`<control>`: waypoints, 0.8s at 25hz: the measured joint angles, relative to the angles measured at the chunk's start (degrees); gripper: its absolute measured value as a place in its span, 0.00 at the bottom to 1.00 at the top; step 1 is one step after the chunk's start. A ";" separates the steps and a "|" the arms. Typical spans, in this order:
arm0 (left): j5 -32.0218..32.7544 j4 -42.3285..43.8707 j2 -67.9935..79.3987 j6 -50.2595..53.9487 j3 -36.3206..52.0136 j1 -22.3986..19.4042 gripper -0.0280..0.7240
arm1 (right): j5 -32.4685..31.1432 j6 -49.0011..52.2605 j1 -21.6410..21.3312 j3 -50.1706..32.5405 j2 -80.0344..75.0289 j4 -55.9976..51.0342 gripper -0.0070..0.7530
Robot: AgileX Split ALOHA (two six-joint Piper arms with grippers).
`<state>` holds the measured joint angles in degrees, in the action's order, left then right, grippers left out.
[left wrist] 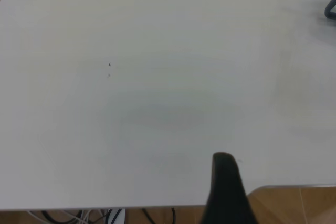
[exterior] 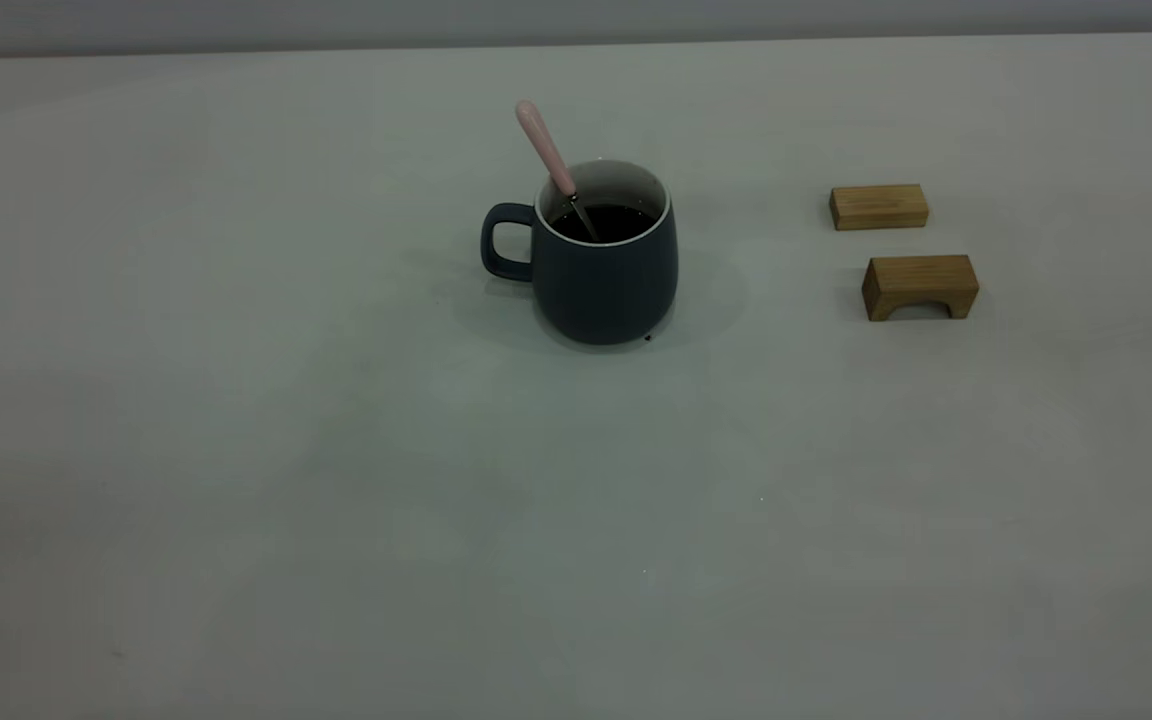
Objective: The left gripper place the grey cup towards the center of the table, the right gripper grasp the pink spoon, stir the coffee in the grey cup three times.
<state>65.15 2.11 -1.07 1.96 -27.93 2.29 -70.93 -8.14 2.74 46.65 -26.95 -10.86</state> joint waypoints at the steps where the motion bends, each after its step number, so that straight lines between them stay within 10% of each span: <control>1: 0.00 0.00 0.00 0.00 0.00 0.00 0.82 | 0.00 -0.83 -0.74 -2.22 2.57 0.00 0.31; 20: 0.00 0.00 0.00 0.00 0.00 0.00 0.82 | 5.68 -2.68 -1.30 -19.53 22.55 3.11 0.32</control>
<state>65.15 2.11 -1.07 1.96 -27.93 2.29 -65.25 -10.82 1.44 27.13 -4.40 -7.75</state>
